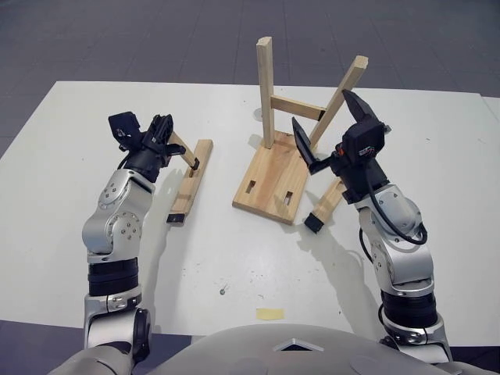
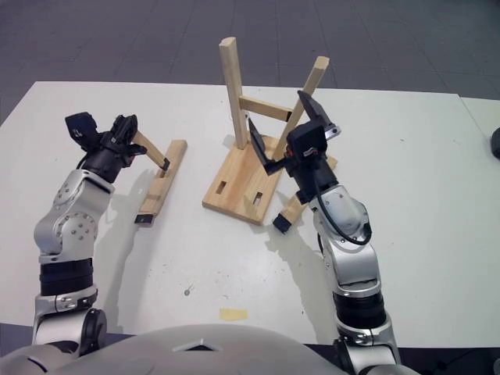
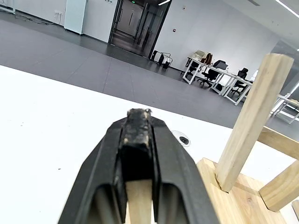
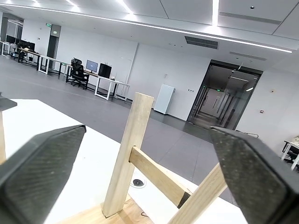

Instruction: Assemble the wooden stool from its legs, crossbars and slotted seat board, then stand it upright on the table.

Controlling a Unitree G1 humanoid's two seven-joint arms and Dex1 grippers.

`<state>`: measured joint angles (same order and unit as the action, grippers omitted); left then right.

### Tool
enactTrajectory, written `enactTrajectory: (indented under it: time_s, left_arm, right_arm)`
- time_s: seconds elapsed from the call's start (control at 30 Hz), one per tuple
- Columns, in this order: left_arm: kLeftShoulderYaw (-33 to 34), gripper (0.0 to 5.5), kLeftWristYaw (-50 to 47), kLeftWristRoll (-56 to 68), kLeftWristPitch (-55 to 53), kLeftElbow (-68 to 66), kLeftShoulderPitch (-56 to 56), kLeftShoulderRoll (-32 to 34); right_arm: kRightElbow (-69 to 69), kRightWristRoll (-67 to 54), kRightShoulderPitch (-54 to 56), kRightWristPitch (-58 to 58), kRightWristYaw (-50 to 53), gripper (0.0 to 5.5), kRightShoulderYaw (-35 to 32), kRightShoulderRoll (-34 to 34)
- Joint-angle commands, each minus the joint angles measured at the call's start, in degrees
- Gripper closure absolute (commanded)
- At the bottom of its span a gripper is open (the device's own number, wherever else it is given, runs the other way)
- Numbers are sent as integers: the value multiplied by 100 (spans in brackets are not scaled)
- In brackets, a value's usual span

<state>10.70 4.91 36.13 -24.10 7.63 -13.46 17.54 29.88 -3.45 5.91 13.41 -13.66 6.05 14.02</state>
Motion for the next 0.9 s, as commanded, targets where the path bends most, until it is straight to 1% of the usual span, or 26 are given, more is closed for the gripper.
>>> enactTrajectory:
  time_s: [0.03,0.2,0.33,0.57,0.9]
  left_arm:
    - [98,508,195,-351,216,-183,-16,94]
    - [90,508,212,-618,282,-481,9,-89]
    - [113,508,196,-662,197,-400,90,-230]
    - [265,508,230,-715,106,-192,-74,-137]
    - [119,508,282,-738,-239,197,135,-304]
  right_arm:
    - [-59,56,32,37,19,10,-28,-22]
    - [-87,68,43,35,56,10,-27,-64]
    - [-94,71,46,43,49,10,-31,-67]
    - [-80,116,-3,44,44,10,34,-107]
    - [-81,205,-47,28,44,10,89,-157]
